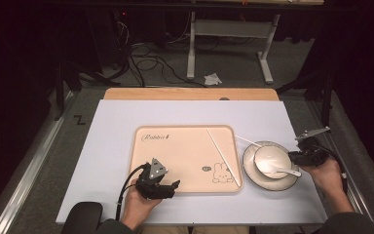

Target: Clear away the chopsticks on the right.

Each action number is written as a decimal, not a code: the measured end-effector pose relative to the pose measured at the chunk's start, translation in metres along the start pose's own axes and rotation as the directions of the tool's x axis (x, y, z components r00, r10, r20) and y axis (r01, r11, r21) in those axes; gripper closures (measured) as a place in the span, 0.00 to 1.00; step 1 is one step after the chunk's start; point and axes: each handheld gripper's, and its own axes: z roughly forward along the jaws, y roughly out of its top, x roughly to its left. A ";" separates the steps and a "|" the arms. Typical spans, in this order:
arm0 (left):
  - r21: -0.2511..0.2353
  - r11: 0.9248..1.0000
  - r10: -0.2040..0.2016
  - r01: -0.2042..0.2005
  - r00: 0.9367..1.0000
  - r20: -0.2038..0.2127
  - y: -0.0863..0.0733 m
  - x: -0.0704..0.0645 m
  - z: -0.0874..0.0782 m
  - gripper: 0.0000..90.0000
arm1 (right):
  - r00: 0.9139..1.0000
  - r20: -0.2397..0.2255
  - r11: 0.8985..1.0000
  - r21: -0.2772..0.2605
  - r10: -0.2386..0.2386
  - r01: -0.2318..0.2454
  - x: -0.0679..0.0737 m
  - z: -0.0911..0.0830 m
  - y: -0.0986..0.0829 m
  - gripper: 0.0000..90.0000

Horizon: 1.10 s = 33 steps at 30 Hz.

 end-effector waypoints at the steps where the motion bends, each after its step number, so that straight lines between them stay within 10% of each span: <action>1: 0.000 1.000 0.000 0.000 1.000 0.000 0.000 0.000 0.000 0.31 | 1.000 0.000 1.000 0.000 0.000 0.000 0.000 0.000 0.000 0.83; 21: -0.019 1.000 0.010 -0.009 1.000 0.013 0.000 -0.002 0.001 0.31 | 0.999 0.016 0.999 0.007 -0.042 0.042 0.003 0.004 -0.002 0.95; 33: -0.030 0.999 -0.015 0.016 0.999 0.036 0.004 0.003 0.004 0.31 | 0.996 0.084 0.994 -0.110 0.024 -0.015 0.003 -0.021 -0.015 0.96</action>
